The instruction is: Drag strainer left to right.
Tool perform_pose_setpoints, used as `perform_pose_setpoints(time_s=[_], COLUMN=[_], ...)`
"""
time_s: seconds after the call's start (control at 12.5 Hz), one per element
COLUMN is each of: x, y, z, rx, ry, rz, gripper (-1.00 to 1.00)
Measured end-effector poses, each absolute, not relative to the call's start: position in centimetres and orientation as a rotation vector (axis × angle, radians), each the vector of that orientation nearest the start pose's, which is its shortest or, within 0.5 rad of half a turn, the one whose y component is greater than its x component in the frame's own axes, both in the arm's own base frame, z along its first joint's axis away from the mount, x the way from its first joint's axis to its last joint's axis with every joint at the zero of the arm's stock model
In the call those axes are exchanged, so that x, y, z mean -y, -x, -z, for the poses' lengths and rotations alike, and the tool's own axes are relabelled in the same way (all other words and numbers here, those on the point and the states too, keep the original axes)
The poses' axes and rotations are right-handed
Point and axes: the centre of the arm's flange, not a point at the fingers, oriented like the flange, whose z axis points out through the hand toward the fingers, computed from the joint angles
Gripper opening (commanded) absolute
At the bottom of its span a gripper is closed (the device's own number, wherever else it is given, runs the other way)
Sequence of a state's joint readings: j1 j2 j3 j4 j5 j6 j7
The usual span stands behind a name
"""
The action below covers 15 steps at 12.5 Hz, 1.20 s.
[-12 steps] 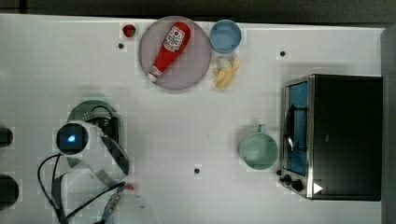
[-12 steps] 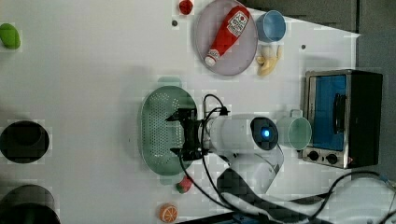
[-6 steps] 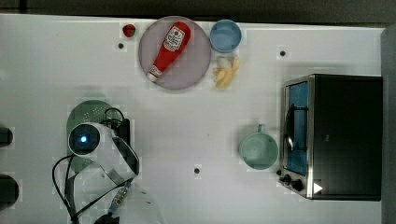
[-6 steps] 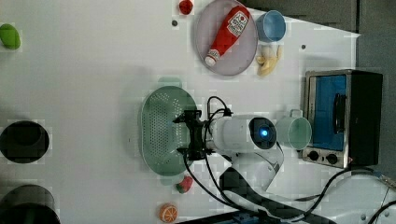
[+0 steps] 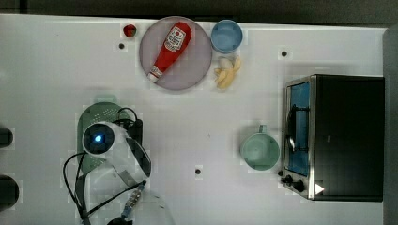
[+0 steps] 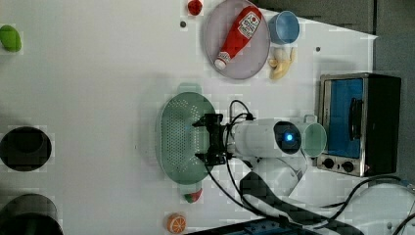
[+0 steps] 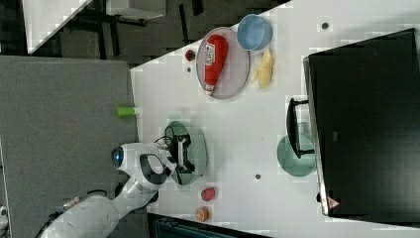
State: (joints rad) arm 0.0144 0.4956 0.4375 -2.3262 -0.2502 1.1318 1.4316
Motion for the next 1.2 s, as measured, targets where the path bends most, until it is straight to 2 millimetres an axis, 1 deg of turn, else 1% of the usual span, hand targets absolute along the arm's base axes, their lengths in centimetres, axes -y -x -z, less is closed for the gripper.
perform_pose_setpoints(time_s=[0.16,0.32,0.64,0.8,1.04,1.2], x=[-22.4,-20.2,-14.4,-11.6,-6.9,-4.6], y=[-45.1,-45.5,-46.4,-46.9,-46.3,-46.3], z=[-14.8,-15.3,-16.5,-16.3,-15.3,-14.9], rx=[-2.249,-2.227,-2.303,-2.315,-2.344,-2.351], ry=[2.193,2.231,2.150,2.159,2.177,2.198], rz=[-0.154,-0.122,-0.087,-0.084,-0.086,-0.087], gripper=[1.00,1.00,1.00,1.00,1.00,1.00])
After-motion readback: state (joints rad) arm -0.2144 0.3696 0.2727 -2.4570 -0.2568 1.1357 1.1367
